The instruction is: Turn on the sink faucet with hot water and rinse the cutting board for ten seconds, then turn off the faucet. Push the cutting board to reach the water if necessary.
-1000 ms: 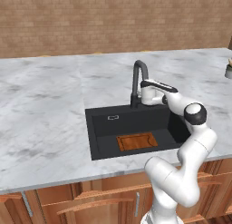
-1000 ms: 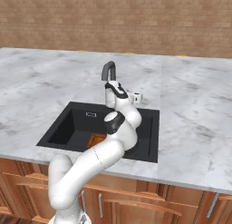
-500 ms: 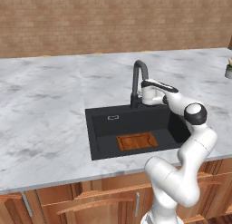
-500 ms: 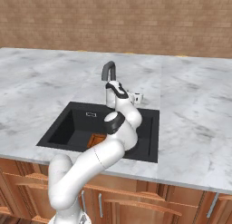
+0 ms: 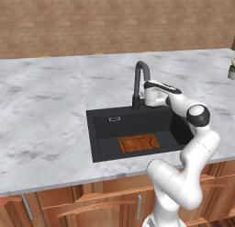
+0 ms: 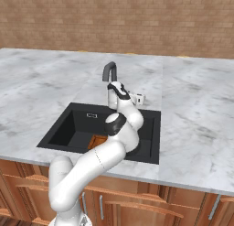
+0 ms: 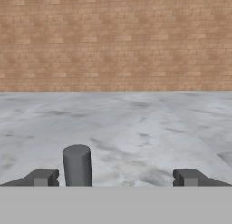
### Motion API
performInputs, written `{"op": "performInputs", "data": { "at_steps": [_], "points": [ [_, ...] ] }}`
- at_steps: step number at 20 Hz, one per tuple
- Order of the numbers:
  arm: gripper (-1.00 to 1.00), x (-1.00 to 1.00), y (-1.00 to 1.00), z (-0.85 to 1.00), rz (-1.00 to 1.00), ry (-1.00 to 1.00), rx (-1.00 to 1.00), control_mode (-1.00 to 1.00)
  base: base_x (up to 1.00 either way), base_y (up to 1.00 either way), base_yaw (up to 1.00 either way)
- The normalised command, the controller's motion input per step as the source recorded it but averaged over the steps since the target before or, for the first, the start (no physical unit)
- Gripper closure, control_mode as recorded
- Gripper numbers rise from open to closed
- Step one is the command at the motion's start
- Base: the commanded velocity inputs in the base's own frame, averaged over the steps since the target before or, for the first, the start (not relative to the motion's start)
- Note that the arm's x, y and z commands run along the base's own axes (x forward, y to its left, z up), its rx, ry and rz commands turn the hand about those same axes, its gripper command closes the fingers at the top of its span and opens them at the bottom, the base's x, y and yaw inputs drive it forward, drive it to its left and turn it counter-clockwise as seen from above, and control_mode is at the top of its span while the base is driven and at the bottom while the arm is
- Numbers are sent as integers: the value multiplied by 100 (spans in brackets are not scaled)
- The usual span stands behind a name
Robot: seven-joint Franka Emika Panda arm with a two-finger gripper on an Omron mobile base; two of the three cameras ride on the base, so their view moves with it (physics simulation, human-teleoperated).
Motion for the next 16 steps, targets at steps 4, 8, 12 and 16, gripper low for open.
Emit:
{"op": "performInputs", "data": {
  "at_steps": [4,8,12,16],
  "points": [
    [-100,0,-7,0,0,0,0,-100,0,0,0],
    [-100,0,-10,0,0,0,0,-100,0,0,0],
    [-100,0,-9,0,0,0,0,-100,0,0,0],
    [-100,0,-7,0,0,0,0,-100,0,0,0]
  ]
}}
